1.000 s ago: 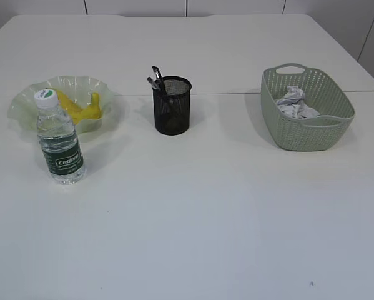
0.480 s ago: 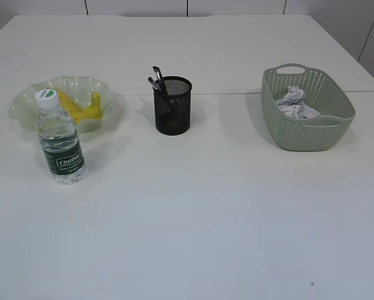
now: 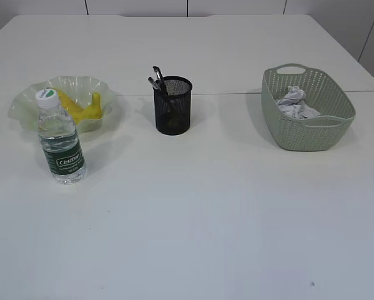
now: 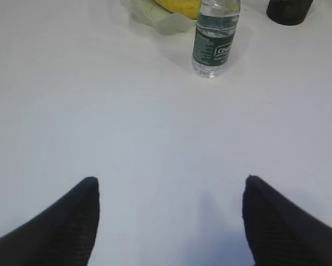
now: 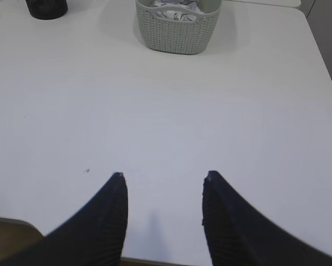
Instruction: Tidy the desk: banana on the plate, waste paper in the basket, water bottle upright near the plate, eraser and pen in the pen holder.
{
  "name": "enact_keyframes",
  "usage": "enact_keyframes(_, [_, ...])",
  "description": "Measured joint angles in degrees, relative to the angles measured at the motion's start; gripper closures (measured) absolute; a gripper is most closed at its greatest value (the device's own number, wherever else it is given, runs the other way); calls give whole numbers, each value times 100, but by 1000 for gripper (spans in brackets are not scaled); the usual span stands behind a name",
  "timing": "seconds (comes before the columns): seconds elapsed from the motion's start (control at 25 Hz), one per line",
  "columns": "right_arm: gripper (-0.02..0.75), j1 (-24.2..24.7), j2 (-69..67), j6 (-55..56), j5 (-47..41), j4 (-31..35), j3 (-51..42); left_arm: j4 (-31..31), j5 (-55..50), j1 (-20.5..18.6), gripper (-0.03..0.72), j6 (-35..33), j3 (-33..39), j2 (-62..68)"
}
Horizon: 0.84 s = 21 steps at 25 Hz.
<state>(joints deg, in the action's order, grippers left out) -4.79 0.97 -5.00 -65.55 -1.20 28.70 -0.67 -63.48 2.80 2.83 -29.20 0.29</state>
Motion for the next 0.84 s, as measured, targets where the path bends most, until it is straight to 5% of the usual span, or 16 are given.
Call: enact_keyframes(0.84, [400, 0, 0, 0, 0, 0, 0, 9, 0, 0, 140, -339, 0, 0])
